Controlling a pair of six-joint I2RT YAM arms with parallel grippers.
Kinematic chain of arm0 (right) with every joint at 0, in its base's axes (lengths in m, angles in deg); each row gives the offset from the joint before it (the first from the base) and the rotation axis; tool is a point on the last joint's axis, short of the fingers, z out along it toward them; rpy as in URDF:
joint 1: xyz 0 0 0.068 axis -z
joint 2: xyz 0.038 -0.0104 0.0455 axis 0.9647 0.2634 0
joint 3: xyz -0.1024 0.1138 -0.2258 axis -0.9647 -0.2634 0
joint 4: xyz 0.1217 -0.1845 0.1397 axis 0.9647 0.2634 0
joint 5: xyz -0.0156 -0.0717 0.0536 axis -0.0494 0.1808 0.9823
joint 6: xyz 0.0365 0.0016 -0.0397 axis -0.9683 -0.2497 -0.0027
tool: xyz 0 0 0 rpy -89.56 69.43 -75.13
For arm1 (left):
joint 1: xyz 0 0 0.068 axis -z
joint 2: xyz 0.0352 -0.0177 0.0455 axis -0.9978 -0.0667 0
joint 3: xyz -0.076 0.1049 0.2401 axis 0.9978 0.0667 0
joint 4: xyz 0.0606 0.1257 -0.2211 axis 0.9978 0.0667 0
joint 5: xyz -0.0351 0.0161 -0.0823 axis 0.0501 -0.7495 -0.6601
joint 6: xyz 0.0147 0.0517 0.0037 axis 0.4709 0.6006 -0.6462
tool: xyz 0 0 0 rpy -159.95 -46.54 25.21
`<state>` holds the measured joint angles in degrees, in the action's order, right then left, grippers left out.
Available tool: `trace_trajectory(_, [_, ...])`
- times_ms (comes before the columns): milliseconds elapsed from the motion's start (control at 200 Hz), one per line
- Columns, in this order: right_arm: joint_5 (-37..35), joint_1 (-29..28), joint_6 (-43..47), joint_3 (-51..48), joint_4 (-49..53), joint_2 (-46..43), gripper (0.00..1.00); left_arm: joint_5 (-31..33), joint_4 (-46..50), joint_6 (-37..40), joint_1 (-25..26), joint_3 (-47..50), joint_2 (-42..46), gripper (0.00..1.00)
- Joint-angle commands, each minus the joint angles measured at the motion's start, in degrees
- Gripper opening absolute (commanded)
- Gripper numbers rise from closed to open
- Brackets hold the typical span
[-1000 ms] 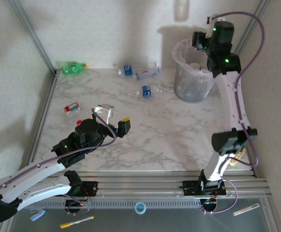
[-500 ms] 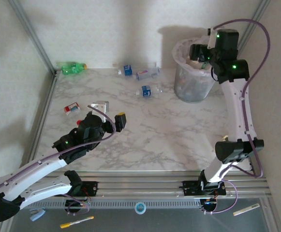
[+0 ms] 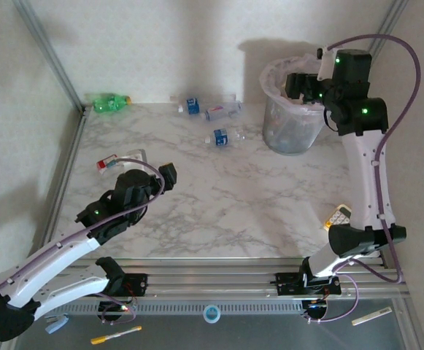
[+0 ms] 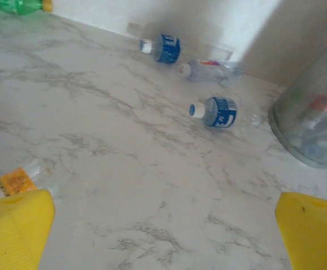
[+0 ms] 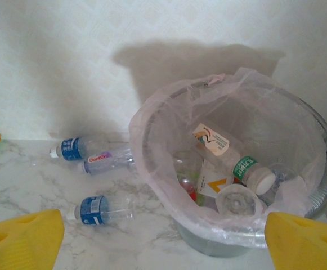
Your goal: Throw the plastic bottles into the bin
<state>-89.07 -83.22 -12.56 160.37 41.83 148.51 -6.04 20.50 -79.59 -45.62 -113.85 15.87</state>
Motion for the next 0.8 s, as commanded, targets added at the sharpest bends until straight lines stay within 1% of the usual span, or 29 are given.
trace_trajectory(0, [1.2,0.3,-1.4,-0.6,1.7,-3.4,0.93,2.4,5.2,-5.4,-2.6,-1.4,0.4,1.00])
trace_trajectory(210, [5.4,0.1,-3.3,-4.2,2.1,-7.0,0.96,-3.1,10.5,-10.7,-10.9,-1.2,-1.3,1.00])
trace_trajectory(370, [7.1,-0.4,-3.5,-7.1,2.3,-9.3,0.98,-7.4,12.0,-12.1,-16.0,-1.1,-2.5,1.00])
trace_trajectory(656, [8.3,-0.5,-2.8,-10.5,3.3,-12.8,0.99,-11.5,12.9,-18.0,-21.6,-0.2,-1.8,1.00])
trace_trajectory(796, [9.2,-0.4,-3.2,-12.2,3.6,-13.6,0.99,-12.0,15.6,-21.9,-23.2,-0.5,-2.0,1.00])
